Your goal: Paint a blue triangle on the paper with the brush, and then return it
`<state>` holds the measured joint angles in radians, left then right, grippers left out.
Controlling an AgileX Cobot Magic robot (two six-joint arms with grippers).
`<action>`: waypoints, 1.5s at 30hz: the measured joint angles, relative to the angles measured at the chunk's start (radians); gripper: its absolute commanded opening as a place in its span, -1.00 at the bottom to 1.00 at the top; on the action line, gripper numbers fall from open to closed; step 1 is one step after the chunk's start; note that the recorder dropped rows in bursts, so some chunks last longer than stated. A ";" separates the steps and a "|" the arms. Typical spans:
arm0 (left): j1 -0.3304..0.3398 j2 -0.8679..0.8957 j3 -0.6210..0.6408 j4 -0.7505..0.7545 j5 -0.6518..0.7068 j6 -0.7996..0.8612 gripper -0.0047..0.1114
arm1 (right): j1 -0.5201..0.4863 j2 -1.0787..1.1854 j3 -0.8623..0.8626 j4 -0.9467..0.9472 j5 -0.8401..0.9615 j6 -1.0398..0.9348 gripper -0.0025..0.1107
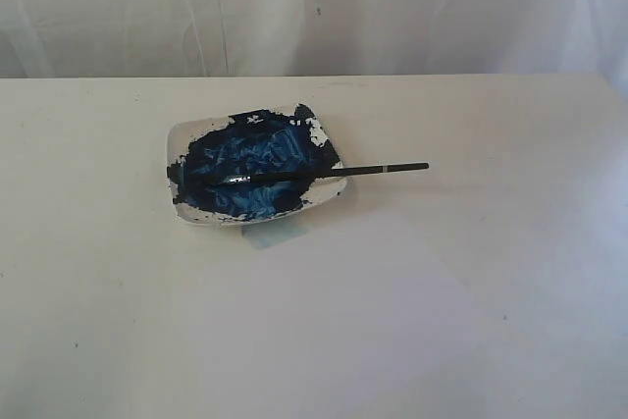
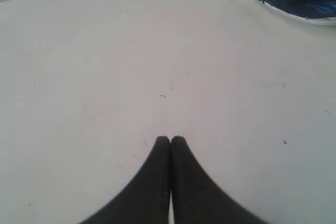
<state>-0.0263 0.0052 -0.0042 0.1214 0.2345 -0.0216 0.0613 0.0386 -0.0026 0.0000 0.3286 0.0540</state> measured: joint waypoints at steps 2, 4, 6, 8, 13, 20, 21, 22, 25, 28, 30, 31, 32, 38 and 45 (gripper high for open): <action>0.000 0.000 0.000 0.002 -0.005 0.000 -0.92 | 0.000 0.000 0.000 0.000 0.000 0.000 -0.96; 0.000 0.000 0.000 -0.024 -0.024 -0.024 -0.92 | 0.000 0.000 0.000 0.000 0.000 0.000 -0.96; 0.000 0.000 0.000 -0.132 -0.054 -0.103 -0.92 | 0.000 0.000 0.000 0.000 0.000 0.000 -0.96; 0.000 0.000 0.000 -0.271 -0.094 -0.198 -0.92 | 0.000 0.000 0.000 0.000 0.000 0.000 -0.96; 0.000 0.000 0.001 -0.333 -0.256 -0.238 -0.92 | 0.000 0.000 0.000 0.000 0.000 0.000 -0.96; 0.000 -0.002 0.001 -0.338 -0.636 -0.215 -0.92 | 0.000 0.000 0.000 0.000 0.000 0.000 -0.96; 0.000 -0.002 0.001 -0.338 -0.680 -0.175 -0.92 | 0.000 0.000 0.000 0.000 0.000 0.000 -0.96; 0.000 -0.002 0.001 -0.338 -0.697 -0.145 -0.92 | 0.000 0.000 0.000 0.000 0.000 0.000 -0.96; 0.000 -0.002 0.001 -0.339 -0.713 -0.069 -0.92 | 0.000 0.000 0.000 0.000 0.000 0.000 -0.96; 0.000 -0.002 0.001 -0.341 -0.715 -0.055 -0.92 | 0.000 0.000 0.000 0.000 0.000 0.000 -0.96; 0.000 -0.002 0.001 -0.353 -0.715 -0.051 -0.92 | 0.000 0.000 0.000 0.000 0.000 0.000 -0.96; 0.000 -0.002 0.001 -0.372 -0.715 -0.043 -0.92 | 0.000 0.000 0.000 0.000 0.000 0.000 -0.96; 0.000 -0.002 0.001 -0.388 -0.715 -0.035 -0.92 | 0.000 0.000 0.000 0.000 0.000 0.000 -0.96; 0.000 0.038 -0.048 -0.502 -0.710 0.094 -0.92 | 0.000 0.000 0.000 0.000 0.000 0.000 -0.96; 0.000 0.225 -0.232 -0.521 -0.679 0.435 -0.92 | 0.000 0.000 0.000 0.000 0.000 0.000 -0.96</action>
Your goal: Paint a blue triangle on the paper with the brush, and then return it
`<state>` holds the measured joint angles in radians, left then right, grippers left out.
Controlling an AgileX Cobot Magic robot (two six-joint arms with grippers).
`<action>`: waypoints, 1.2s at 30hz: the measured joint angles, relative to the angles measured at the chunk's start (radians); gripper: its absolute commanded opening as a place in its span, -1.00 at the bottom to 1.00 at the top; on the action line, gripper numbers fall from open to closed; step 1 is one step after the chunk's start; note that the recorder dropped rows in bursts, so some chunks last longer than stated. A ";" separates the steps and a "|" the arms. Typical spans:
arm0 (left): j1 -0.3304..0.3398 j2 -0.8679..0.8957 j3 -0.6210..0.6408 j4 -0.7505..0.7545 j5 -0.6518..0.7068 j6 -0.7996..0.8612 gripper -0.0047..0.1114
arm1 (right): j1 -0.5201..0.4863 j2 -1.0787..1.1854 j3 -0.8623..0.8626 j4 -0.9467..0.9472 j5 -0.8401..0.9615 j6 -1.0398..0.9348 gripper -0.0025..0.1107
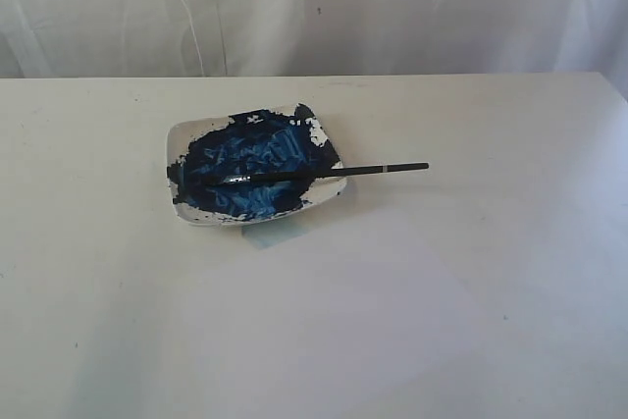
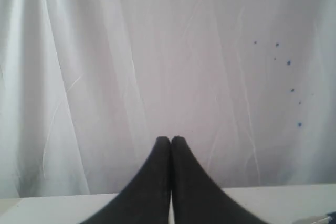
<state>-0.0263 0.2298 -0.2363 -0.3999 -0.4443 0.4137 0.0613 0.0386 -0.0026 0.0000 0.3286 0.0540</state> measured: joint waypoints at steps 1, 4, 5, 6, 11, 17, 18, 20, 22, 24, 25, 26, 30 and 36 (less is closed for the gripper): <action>0.000 0.033 -0.026 0.000 0.011 0.042 -0.92 | 0.000 0.000 0.000 0.000 0.000 0.000 -0.96; 0.000 0.130 -0.087 0.000 0.023 0.094 -0.92 | 0.000 0.000 0.000 0.000 0.000 0.000 -0.96; 0.000 0.155 -0.103 0.000 0.023 0.101 -0.92 | 0.000 0.000 0.000 0.000 0.000 0.000 -0.96; 0.000 0.185 -0.121 0.000 0.021 0.104 -0.92 | 0.000 0.000 0.000 0.000 0.000 0.000 -0.96; 0.000 0.333 -0.203 0.000 0.014 0.115 -0.92 | 0.000 0.000 0.000 0.000 0.000 0.000 -0.96; 0.000 0.554 -0.297 -0.087 0.122 0.056 -0.92 | 0.000 0.000 0.000 0.000 0.000 0.000 -0.96; 0.000 0.590 -0.316 -0.091 0.150 0.051 -0.92 | 0.000 0.000 0.000 0.000 0.000 0.000 -0.96; 0.000 0.682 -0.357 -0.091 0.239 0.044 -0.92 | 0.000 0.000 0.000 0.000 0.000 0.000 -0.96; 0.000 0.765 -0.401 -0.084 0.347 0.044 -0.92 | 0.000 0.000 0.000 0.000 0.000 0.006 -0.96; 0.000 0.858 -0.446 -0.084 0.456 0.048 -0.92 | 0.000 0.000 0.000 0.000 0.000 0.006 -0.96; 0.000 0.905 -0.472 -0.084 0.519 0.050 -0.92 | 0.000 0.000 0.000 0.000 0.000 0.006 -0.96; 0.000 0.953 -0.499 -0.084 0.582 0.055 -0.92 | 0.000 0.000 0.000 0.000 0.000 0.006 -0.96; 0.000 1.114 -0.604 -0.145 0.811 0.155 -0.92 | 0.000 0.000 0.000 0.000 0.000 0.006 -0.96; 0.000 1.284 -0.685 -0.500 1.213 0.580 -0.92 | 0.000 0.000 0.000 0.000 0.000 0.008 -0.96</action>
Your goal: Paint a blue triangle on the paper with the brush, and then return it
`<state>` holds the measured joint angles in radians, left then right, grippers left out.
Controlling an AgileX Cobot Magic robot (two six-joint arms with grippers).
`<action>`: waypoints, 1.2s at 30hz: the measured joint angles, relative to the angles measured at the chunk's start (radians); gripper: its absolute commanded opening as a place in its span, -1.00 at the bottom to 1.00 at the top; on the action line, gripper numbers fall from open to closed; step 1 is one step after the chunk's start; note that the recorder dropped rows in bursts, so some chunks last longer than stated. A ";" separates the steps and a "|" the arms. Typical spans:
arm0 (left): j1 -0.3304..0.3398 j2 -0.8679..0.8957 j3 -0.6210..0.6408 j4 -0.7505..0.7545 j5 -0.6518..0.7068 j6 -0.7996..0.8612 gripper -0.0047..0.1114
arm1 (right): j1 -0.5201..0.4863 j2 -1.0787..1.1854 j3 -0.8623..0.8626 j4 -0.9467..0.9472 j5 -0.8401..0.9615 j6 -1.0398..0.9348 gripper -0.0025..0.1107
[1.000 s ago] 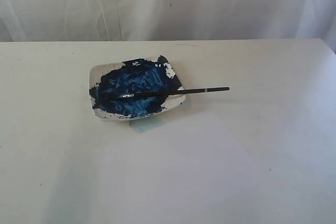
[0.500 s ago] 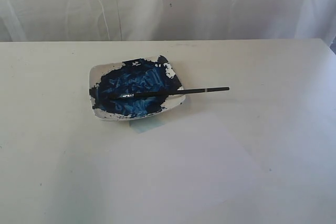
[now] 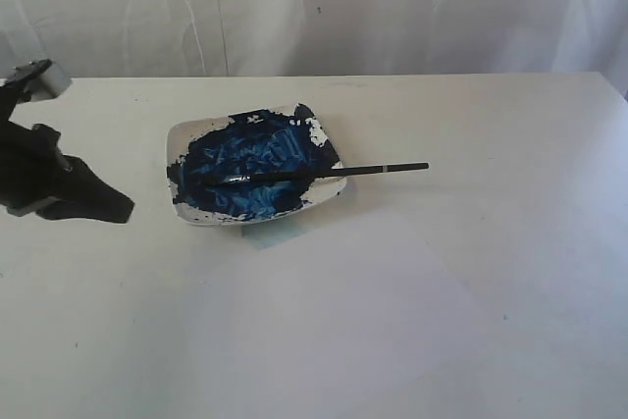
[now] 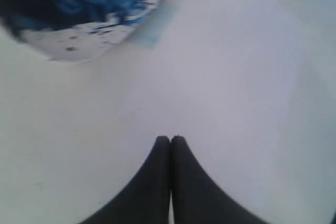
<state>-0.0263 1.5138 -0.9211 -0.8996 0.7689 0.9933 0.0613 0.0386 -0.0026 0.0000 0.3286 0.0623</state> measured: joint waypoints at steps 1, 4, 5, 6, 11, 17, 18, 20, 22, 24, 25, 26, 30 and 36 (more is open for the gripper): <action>0.000 0.017 -0.002 -0.034 0.046 0.045 -0.92 | 0.000 0.000 0.000 0.000 0.000 0.000 -0.96; 0.000 0.054 0.006 -0.093 0.104 0.102 -0.92 | 0.000 0.000 0.000 0.000 0.000 0.000 -0.96; 0.000 0.060 0.011 -0.103 0.109 0.110 -0.92 | 0.000 0.000 0.000 0.000 0.000 0.000 -0.96; 0.000 0.069 0.020 -0.115 0.113 0.115 -0.92 | 0.000 0.000 0.000 0.000 0.000 0.000 -0.96; -0.046 0.110 0.070 -0.163 0.047 0.154 -0.92 | 0.000 0.000 0.000 0.000 0.000 0.000 -0.96; -0.195 0.155 0.103 -0.176 -0.185 0.224 -0.92 | 0.000 0.000 0.000 0.000 0.000 0.000 -0.96; -0.198 0.161 0.103 -0.179 -0.202 0.225 -0.92 | 0.000 0.000 0.000 0.000 0.000 0.000 -0.96; -0.199 0.199 0.103 -0.196 -0.234 0.226 -0.92 | 0.000 0.000 0.000 0.000 0.000 0.000 -0.96; -0.199 0.238 0.103 -0.249 -0.258 0.230 -0.92 | 0.000 0.000 0.000 0.000 0.000 0.000 -0.96; -0.199 0.268 0.103 -0.291 -0.268 0.234 -0.92 | 0.000 0.000 0.000 0.000 0.000 0.000 -0.96; -0.199 0.278 0.103 -0.300 -0.273 0.236 -0.92 | 0.000 0.000 0.000 0.000 0.000 0.000 -0.96; -0.199 0.289 0.103 -0.305 -0.288 0.237 -0.92 | 0.000 0.000 0.000 0.000 0.000 0.000 -0.96; -0.199 0.309 0.103 -0.310 -0.323 0.239 -0.92 | 0.000 0.000 0.000 0.000 0.000 0.000 -0.96; -0.199 0.319 0.104 -0.312 -0.354 0.239 -0.92 | 0.000 0.000 0.000 0.000 0.000 0.001 -0.96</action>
